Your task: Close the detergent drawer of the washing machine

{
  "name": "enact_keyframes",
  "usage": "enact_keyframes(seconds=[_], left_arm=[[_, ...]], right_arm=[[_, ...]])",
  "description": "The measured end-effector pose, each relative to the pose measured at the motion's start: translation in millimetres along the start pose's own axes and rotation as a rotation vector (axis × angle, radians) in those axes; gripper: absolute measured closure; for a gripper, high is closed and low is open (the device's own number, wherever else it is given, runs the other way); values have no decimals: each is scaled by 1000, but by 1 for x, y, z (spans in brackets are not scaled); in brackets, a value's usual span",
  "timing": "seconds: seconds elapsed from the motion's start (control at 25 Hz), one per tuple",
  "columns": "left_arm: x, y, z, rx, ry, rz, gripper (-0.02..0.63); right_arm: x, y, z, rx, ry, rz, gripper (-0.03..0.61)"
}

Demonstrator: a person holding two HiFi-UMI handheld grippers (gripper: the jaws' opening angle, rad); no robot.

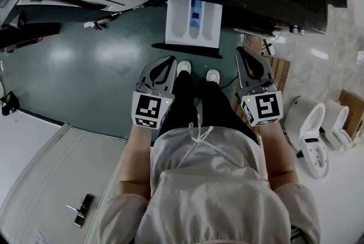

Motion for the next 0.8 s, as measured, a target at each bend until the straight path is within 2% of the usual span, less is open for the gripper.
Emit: enact_keyframes(seconds=[0.24, 0.44, 0.64, 0.8], left_arm=[[17, 7, -9, -103, -6, -7, 597], [27, 3, -11, -49, 3, -40, 597], [27, 2, -12, -117, -11, -59, 597], [29, 2, -12, -125, -3, -65, 597]], right_arm=[[12, -1, -19, 26, 37, -11, 574], [17, -1, -15, 12, 19, -7, 574], [19, -2, -12, -3, 18, -13, 574], [21, -4, -10, 0, 27, -22, 574]])
Point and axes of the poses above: the fingertips, and each gripper's own axes: x forward along the fingers, y to its left, z out of its top, the point moved 1 cm from there along -x, backward along the fingers, and after that the axes turned 1 degree about -y, right-handed, at the moved point
